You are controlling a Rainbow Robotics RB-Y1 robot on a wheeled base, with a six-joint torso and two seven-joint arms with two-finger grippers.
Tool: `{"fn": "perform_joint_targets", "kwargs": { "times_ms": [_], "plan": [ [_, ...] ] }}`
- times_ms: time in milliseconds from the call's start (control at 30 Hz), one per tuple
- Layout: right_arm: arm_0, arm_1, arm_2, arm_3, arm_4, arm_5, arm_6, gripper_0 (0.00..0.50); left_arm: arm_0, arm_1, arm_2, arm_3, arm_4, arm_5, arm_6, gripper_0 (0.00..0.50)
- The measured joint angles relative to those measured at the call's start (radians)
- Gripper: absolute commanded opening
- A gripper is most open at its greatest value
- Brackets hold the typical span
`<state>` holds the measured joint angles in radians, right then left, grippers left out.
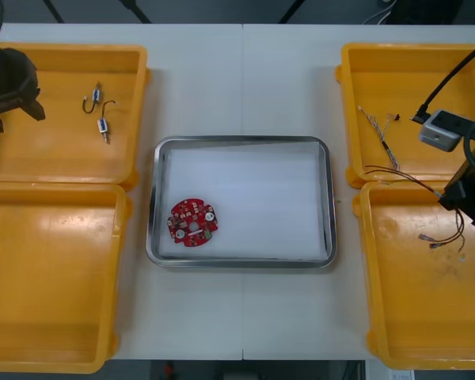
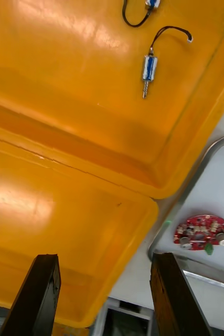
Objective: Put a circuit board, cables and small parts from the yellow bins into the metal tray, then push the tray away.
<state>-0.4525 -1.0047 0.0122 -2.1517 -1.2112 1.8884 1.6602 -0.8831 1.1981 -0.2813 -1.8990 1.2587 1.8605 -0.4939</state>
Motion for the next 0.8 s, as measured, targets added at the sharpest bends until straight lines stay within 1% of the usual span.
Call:
{"fn": "perform_joint_targets", "kwargs": {
  "times_ms": [100,167,467,633,700,800],
  "plan": [
    [-0.065,0.000,0.087,-0.001,0.000,-0.020,0.000,0.000,0.000,0.017,0.013,0.066,-0.005,-0.001,-0.152,0.500],
    [-0.110,0.000,0.146,-0.001,0.000,-0.032,0.000,0.000,0.000,0.021,0.021,0.110,-0.014,-0.007,-0.195,0.500],
    [-0.284,0.000,0.396,-0.037,0.000,-0.117,0.000,0.000,0.000,0.022,0.028,0.270,-0.113,-0.106,-0.185,0.500],
    [-0.351,0.015,0.502,-0.041,0.016,-0.145,0.009,0.000,0.000,0.022,0.028,0.355,-0.162,-0.202,-0.185,0.500],
    [-0.367,0.036,0.529,-0.040,0.035,-0.146,0.052,0.000,0.000,0.022,0.028,0.382,-0.185,-0.248,-0.186,0.500],
    [-0.389,0.075,0.566,-0.032,0.059,-0.147,0.163,0.000,0.000,0.015,0.028,0.416,-0.224,-0.318,-0.186,0.500]
  ]
}}
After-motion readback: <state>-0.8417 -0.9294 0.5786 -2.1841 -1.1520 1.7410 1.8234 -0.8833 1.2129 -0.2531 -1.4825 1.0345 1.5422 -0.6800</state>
